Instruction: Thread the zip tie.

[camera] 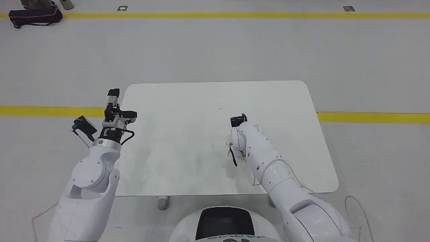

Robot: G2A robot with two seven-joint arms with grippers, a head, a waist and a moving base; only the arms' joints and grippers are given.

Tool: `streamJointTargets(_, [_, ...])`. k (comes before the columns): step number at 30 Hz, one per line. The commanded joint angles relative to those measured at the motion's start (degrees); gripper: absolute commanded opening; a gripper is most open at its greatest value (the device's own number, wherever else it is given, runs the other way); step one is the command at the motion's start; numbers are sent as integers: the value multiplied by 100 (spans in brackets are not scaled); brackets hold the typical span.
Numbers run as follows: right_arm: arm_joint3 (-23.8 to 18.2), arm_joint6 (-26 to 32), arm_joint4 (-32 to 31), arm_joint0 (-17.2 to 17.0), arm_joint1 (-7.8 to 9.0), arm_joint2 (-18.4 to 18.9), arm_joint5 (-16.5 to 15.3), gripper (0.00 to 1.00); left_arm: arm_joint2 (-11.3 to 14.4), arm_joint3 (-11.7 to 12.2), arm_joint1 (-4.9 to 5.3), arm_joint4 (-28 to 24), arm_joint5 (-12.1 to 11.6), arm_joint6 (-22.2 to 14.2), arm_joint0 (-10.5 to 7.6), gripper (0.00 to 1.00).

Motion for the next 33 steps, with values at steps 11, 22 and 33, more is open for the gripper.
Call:
streamJointTargets(11, [249,-107,0,90,-35,38,0,18,0,0,0,0,0,0,0,100])
streamJointTargets(22, [486,-180,0,206,-94,88,0,0,0,0,0,0,0,0,0,100])
streamJointTargets(33, [-425,117,0,-83,60,-48,0,0,0,0,0,0,0,0,0,100])
